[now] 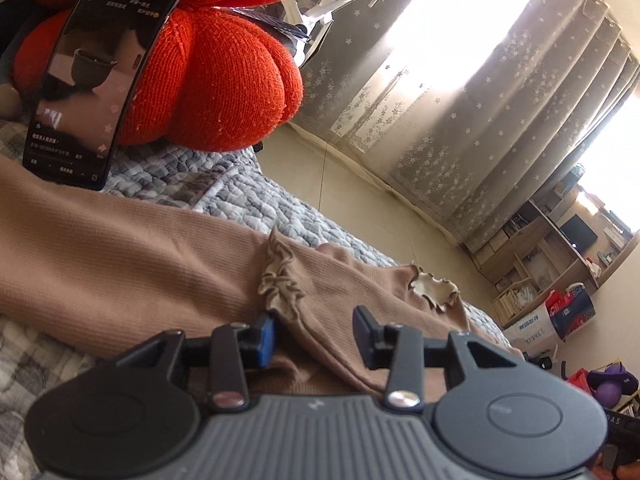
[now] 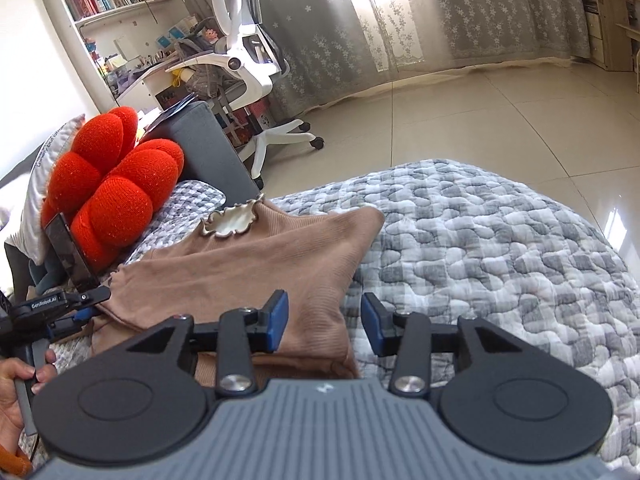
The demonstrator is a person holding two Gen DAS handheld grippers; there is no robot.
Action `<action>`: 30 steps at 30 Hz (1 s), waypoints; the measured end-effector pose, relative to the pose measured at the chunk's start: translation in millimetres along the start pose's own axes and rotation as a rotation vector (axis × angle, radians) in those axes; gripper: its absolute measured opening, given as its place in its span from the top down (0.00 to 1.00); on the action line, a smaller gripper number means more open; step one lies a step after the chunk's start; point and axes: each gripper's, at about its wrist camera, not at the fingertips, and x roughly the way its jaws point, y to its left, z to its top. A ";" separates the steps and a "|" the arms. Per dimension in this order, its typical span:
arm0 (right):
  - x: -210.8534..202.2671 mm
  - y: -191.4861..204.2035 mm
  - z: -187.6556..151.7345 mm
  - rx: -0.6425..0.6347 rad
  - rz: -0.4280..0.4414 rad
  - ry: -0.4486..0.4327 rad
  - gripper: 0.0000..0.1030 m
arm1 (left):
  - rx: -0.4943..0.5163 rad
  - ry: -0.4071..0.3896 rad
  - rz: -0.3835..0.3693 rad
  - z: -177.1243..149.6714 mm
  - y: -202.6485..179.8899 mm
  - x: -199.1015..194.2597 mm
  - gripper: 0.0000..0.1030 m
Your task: Fold clothes
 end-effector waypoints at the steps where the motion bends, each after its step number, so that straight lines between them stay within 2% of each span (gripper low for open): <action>1: 0.9 2.1 -3.5 -0.008 -0.009 0.002 0.59 | 0.005 0.002 0.010 -1.9 -0.6 -0.3 0.68; 2: 2.7 3.1 -6.5 -0.020 -0.030 0.006 0.68 | 0.010 0.003 0.008 -3.7 -0.9 -0.5 0.86; 3: 4.6 3.5 -9.2 -0.031 -0.051 0.009 0.89 | 0.017 0.004 0.000 -5.7 -1.3 -0.7 0.96; 5: 8.2 -0.3 -14.3 -0.037 -0.096 0.005 0.90 | 0.038 0.004 -0.011 -9.9 -2.7 -1.0 0.95; 7: 11.1 -2.1 -18.7 -0.037 -0.108 -0.001 0.90 | 0.081 0.021 0.044 -13.3 -5.2 3.0 0.95; 8: 10.7 0.0 -18.4 -0.050 -0.115 -0.001 0.90 | 0.094 0.021 0.062 -13.7 -6.5 3.6 0.91; 11: 6.1 5.7 -15.8 -0.068 -0.142 -0.005 0.83 | 0.133 0.002 0.104 -12.2 -14.3 0.0 0.86; 15: -11.2 10.0 -7.9 -0.091 -0.144 -0.113 0.80 | 0.228 -0.087 0.150 -5.1 -29.3 -13.6 0.70; 18: -11.0 16.0 0.6 -0.131 -0.133 -0.172 0.80 | 0.280 -0.137 0.144 -0.5 -40.8 -17.3 0.68; 21: 8.3 23.9 5.8 -0.181 -0.120 -0.154 0.80 | 0.304 -0.113 0.102 -1.2 -48.6 -6.6 0.69; 27: 57.5 22.1 7.1 -0.252 -0.159 -0.093 0.80 | 0.330 -0.035 0.105 -13.0 -46.7 22.5 0.69; 28: 65.9 16.5 8.1 -0.250 -0.174 -0.082 0.86 | 0.325 -0.031 0.102 -13.7 -44.2 24.1 0.69; 30: 75.0 5.4 12.7 -0.226 -0.169 -0.088 0.88 | 0.311 -0.025 0.097 -13.3 -40.0 26.2 0.69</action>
